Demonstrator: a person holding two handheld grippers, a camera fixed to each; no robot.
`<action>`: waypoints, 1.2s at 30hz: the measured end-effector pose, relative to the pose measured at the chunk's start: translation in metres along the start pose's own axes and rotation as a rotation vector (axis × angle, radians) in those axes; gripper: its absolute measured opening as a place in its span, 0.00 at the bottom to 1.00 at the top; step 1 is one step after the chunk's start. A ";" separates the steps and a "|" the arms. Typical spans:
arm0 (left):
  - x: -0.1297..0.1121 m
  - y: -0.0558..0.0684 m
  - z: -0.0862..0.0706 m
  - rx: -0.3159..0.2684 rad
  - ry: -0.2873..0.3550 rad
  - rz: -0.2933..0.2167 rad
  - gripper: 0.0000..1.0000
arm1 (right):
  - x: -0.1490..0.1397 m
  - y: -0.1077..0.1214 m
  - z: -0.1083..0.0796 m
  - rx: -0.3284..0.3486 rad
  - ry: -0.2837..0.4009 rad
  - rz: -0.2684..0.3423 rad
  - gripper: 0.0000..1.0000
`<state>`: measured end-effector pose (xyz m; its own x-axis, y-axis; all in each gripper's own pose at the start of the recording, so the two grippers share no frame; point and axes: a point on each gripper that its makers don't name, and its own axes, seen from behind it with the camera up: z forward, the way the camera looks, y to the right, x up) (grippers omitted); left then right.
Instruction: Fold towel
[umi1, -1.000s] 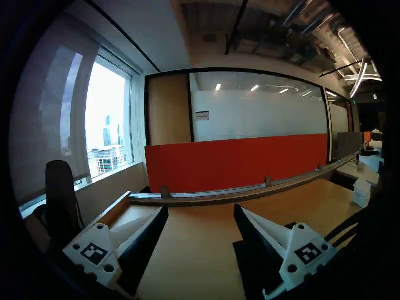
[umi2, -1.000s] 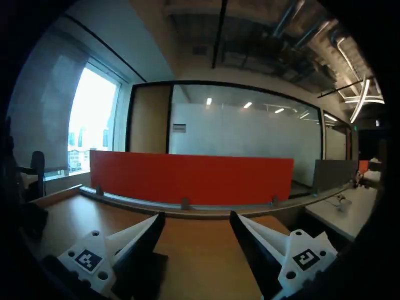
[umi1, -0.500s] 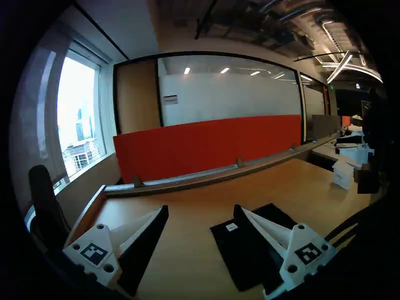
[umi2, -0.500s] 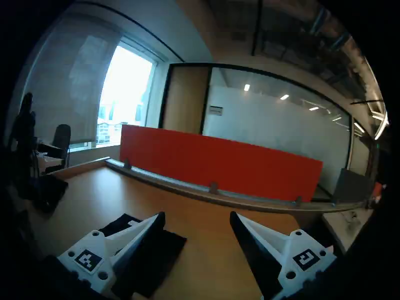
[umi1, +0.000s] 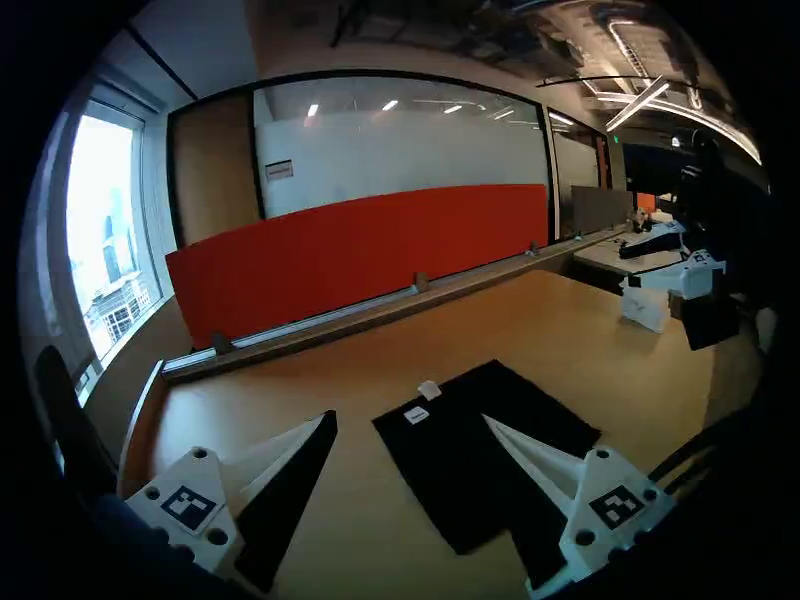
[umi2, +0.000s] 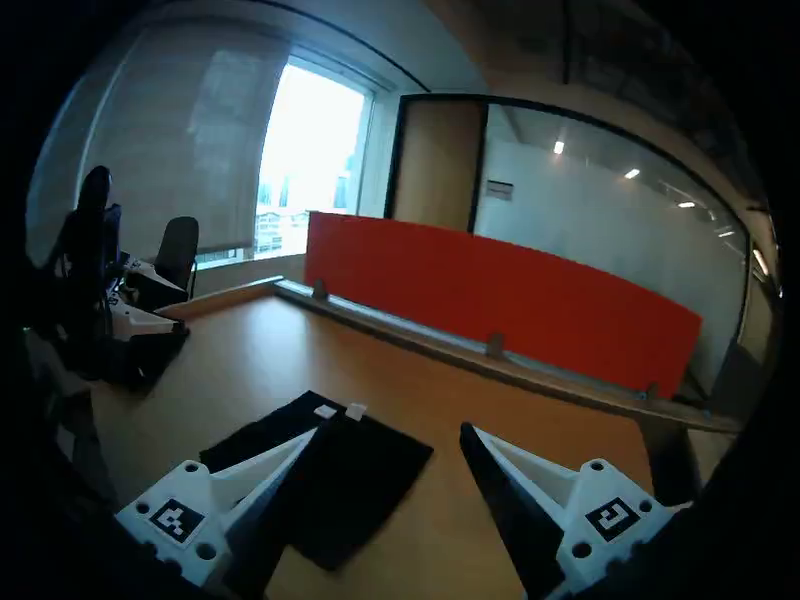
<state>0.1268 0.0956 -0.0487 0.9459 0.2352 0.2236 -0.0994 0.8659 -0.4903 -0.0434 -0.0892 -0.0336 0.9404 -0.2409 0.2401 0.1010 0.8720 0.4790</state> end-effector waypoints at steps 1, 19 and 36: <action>-0.002 0.002 0.001 -0.009 -0.006 0.003 0.97 | -0.002 -0.002 0.001 0.009 -0.006 -0.006 1.00; -0.073 0.047 0.023 -0.121 -0.120 0.033 0.97 | -0.070 -0.032 0.024 0.115 -0.134 -0.030 1.00; -0.155 0.075 0.050 -0.213 -0.265 0.058 0.97 | -0.153 -0.054 0.047 0.172 -0.275 -0.050 1.00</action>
<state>-0.0426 0.1459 -0.0779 0.8244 0.4124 0.3876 -0.0575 0.7424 -0.6675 -0.2076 -0.1199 -0.0569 0.8105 -0.4079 0.4203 0.0666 0.7772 0.6257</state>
